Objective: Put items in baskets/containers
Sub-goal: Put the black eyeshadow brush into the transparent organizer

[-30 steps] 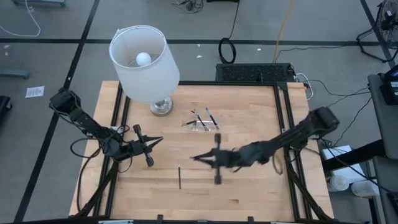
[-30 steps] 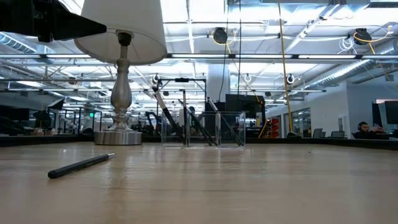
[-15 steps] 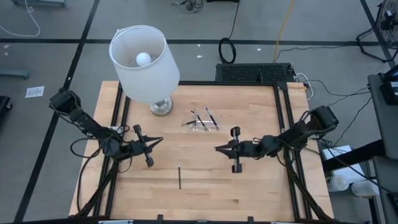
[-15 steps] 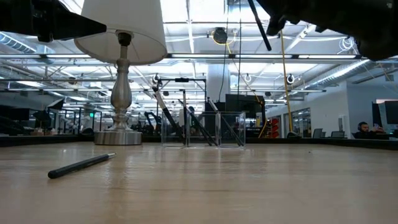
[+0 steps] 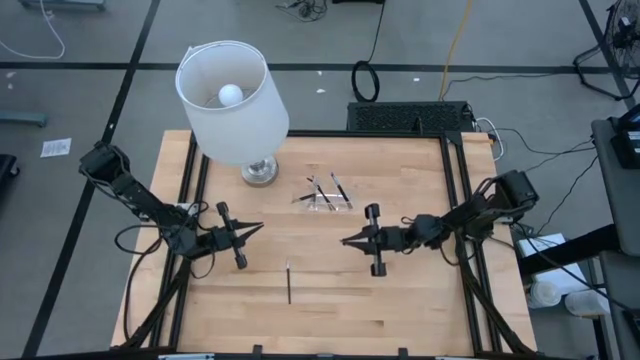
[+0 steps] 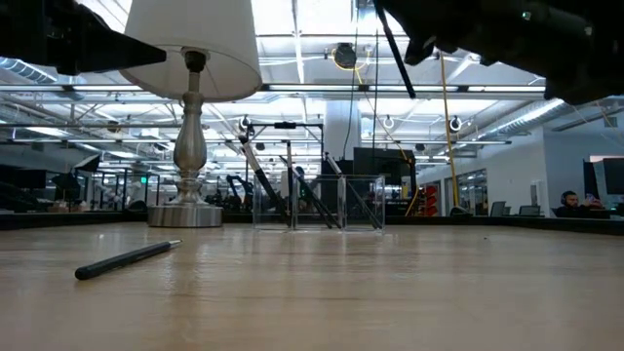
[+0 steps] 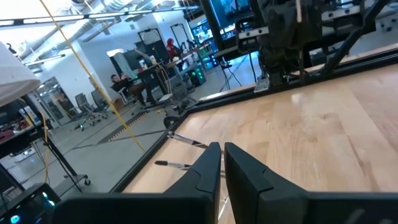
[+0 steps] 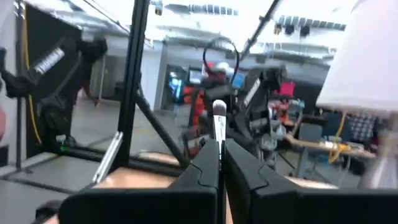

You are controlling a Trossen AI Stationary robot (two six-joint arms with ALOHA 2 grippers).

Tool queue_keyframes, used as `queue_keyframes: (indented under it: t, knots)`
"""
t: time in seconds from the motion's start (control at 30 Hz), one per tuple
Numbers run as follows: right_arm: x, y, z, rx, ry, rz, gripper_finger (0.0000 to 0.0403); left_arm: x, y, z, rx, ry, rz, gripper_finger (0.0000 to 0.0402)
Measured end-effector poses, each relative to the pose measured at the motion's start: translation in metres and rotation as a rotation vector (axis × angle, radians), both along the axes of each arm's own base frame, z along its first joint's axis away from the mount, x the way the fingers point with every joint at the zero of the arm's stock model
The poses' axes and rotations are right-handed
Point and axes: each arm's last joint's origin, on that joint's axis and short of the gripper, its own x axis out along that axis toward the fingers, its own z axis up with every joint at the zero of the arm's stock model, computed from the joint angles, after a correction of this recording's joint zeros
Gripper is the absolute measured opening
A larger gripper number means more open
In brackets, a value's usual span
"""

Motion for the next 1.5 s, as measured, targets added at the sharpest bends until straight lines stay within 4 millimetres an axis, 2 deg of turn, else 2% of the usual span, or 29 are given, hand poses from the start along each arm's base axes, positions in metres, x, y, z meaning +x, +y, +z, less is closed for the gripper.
queue_keyframes:
  t: [1.5]
  knots:
    - [0.0014,-0.0021,-0.0009,0.027,0.018,0.042,0.0,0.0011,0.0001,-0.0008,0.047,0.021,-0.03,0.0031]
